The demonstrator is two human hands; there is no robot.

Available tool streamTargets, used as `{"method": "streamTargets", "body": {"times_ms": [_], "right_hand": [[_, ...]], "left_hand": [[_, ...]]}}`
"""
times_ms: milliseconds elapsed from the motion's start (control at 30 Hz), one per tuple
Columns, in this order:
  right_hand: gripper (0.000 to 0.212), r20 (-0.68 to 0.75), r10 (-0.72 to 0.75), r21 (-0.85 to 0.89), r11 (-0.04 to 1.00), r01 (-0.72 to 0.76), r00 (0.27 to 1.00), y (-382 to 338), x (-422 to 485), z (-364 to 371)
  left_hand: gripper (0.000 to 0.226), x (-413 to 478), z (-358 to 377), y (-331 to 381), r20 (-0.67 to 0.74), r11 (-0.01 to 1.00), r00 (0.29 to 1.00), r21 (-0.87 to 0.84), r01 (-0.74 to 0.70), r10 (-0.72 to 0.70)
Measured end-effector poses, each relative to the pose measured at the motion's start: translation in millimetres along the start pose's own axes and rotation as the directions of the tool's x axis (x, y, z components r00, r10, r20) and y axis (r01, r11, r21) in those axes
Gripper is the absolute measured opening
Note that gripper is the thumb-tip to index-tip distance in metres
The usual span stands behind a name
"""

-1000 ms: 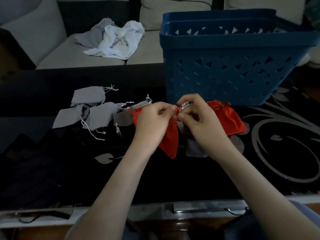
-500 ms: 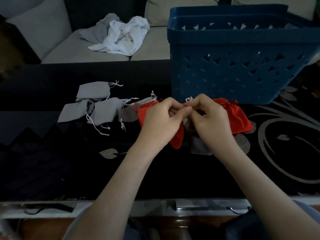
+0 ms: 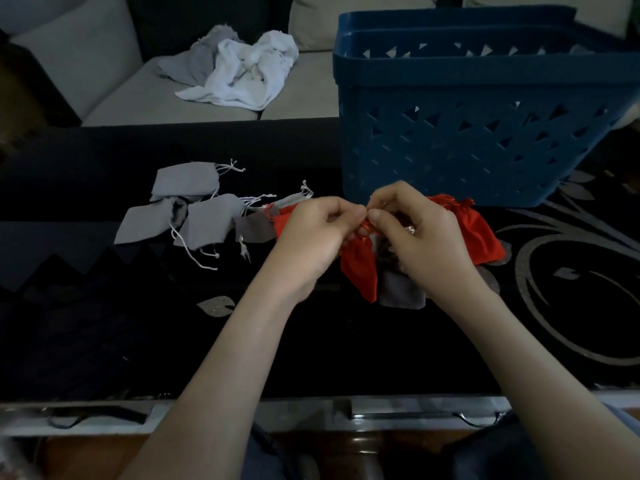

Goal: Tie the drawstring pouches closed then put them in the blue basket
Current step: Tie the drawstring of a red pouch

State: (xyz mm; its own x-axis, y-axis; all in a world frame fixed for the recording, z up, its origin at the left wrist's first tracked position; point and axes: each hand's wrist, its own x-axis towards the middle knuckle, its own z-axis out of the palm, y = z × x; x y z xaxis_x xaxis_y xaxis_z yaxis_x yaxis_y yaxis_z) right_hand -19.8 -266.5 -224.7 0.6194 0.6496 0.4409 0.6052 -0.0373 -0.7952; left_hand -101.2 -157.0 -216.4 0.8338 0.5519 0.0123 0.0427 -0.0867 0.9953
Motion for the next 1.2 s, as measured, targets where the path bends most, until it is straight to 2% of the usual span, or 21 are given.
{"method": "streamTargets", "body": {"times_ms": [133, 367, 467, 567, 667, 800, 900, 1000, 1133, 1200], "right_hand": [[0.006, 0.076, 0.059, 0.022, 0.998, -0.061, 0.995, 2.8, 1.8, -3.1], [0.009, 0.078, 0.079, 0.011, 0.997, -0.08, 0.994, 5.5, 0.8, -4.0], [0.009, 0.062, 0.13, 0.082, 0.987, -0.135, 0.99, 4.4, 1.5, -5.1], [0.017, 0.113, 0.206, 0.122, 0.968, -0.219, 0.972, 5.3, 3.2, -6.0], [0.006, 0.186, 0.253, 0.088, 0.958, -0.272, 0.949, 5.3, 4.0, -0.3], [0.025, 0.141, 0.313, 0.065, 0.944, -0.325, 0.939, 7.9, 4.3, 0.4], [0.023, 0.131, 0.289, 0.013, 0.956, -0.293, 0.948, 9.1, 4.5, -1.1], [0.004, 0.094, 0.249, -0.081, 0.967, -0.242, 0.964, 9.8, 3.6, 1.0], [0.014, -0.018, 0.192, -0.136, 0.972, -0.192, 0.981, 5.1, 1.8, 5.9], [0.01, -0.059, 0.19, -0.139, 0.971, -0.197, 0.98, 4.5, 0.5, 8.7]], "left_hand": [[0.022, 1.3, -0.8, 0.0, 0.024, 0.998, 0.998, -0.024, 0.055, -0.055], [0.021, 2.4, -2.3, 2.3, 0.108, 0.994, 0.988, 0.006, 0.108, -0.108], [0.021, 2.0, -0.7, 0.8, 0.079, 0.996, 0.993, -0.014, 0.092, -0.091], [0.02, 1.7, 1.9, 0.0, 0.032, 0.998, 0.998, -0.034, 0.048, -0.046], [0.017, 3.8, 3.5, -2.6, -0.044, 1.0, 0.999, 0.018, -0.006, 0.007], [0.017, 5.7, 7.7, -5.9, -0.138, 0.974, 0.979, 0.189, -0.125, 0.153], [0.017, 5.4, 7.7, -5.8, -0.152, 0.964, 0.971, 0.222, -0.148, 0.184], [0.014, 7.2, 4.9, -6.0, -0.154, 0.96, 0.968, 0.231, -0.159, 0.197], [0.012, 6.5, 8.5, -5.5, -0.146, 0.966, 0.971, 0.202, -0.159, 0.19], [0.011, 5.8, 11.7, -6.9, -0.157, 0.972, 0.97, 0.179, -0.155, 0.184]]}}
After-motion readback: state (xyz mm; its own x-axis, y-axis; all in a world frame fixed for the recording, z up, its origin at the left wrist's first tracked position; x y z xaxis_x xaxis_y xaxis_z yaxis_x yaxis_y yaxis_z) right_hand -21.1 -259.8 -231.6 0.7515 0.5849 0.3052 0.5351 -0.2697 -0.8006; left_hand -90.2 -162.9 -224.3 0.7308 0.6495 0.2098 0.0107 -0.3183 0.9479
